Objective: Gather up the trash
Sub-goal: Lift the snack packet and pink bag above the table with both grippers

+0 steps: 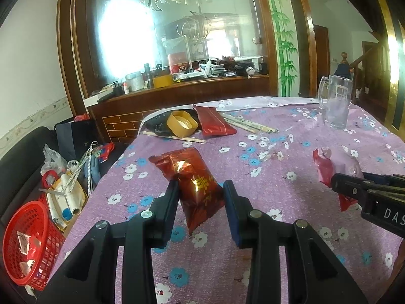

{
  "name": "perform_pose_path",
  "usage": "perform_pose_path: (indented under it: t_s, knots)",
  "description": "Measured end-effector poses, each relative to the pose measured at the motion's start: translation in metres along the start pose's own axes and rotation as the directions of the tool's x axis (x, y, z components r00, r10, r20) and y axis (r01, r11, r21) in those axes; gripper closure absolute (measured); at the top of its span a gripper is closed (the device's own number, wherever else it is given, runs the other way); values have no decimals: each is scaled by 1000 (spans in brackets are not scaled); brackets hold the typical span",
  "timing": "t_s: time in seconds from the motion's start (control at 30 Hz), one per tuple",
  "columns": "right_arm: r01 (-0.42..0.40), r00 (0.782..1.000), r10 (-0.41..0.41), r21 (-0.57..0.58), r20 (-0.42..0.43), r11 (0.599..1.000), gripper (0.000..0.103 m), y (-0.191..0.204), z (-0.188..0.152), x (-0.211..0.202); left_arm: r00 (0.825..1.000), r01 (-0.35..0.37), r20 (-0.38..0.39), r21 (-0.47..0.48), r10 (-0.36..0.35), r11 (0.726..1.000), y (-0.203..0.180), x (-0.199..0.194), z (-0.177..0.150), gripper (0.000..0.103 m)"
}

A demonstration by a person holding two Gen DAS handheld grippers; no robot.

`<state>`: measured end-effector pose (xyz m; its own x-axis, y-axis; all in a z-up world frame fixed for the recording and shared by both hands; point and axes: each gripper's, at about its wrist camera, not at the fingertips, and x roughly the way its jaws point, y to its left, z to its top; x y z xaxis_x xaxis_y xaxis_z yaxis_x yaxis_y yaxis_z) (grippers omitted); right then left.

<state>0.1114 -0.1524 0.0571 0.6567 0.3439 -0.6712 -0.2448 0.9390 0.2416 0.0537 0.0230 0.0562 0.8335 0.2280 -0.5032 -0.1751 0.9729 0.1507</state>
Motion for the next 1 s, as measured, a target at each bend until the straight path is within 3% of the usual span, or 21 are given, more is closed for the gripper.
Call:
perform_pose_path:
  t_s: [0.8,1.0]
  knots:
    - [6,1000,-6,1,8,1000,61,-4,0,-1,1000,11,-4,-17,-11,1000,-1,-1,0,69]
    - [-9,999,6,68,36,998,61,-12,9,-15,1000,19,-7,-15,-19,1000,-3,-5,4,69]
